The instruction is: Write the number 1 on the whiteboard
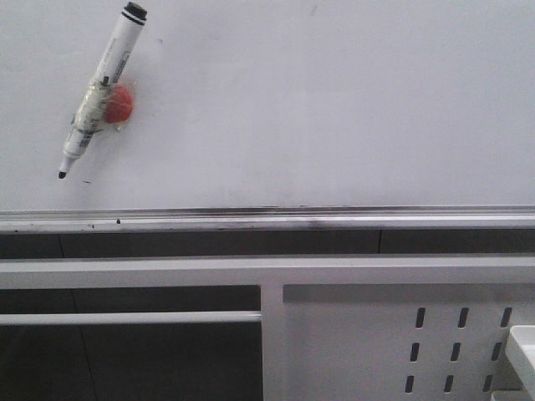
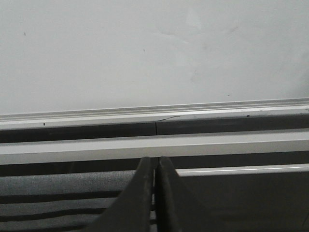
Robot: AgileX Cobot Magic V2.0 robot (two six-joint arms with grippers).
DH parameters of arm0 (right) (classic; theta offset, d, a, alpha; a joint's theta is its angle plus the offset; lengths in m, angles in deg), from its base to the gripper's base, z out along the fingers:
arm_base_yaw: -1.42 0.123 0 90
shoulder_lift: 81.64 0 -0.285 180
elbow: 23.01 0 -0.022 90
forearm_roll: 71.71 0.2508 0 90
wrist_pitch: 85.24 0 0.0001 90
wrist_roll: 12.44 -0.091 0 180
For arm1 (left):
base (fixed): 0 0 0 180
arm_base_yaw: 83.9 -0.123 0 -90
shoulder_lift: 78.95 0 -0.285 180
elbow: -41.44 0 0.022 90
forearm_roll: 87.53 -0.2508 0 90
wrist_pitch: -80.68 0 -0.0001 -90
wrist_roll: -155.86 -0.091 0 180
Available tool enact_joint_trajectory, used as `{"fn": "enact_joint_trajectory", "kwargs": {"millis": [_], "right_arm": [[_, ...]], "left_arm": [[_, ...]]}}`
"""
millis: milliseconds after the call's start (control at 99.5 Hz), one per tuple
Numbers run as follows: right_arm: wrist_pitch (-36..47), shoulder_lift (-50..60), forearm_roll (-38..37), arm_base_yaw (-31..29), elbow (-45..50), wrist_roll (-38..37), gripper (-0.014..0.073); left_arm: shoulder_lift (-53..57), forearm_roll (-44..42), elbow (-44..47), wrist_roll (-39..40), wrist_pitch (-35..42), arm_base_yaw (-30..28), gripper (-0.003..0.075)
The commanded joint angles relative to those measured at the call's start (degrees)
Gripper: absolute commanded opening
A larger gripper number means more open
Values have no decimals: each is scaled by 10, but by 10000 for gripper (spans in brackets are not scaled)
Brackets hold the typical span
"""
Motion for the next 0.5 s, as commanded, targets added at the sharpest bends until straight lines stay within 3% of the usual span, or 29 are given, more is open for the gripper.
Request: {"fn": "enact_joint_trajectory", "kwargs": {"millis": [0, 492], "right_arm": [[13, 11, -7, -4, 8, 4, -69], [20, 11, -7, -4, 8, 4, -69]], "left_arm": [[12, 5, 20, 7, 42, 5, -20], [12, 84, 20, 7, 180, 5, -20]]}}
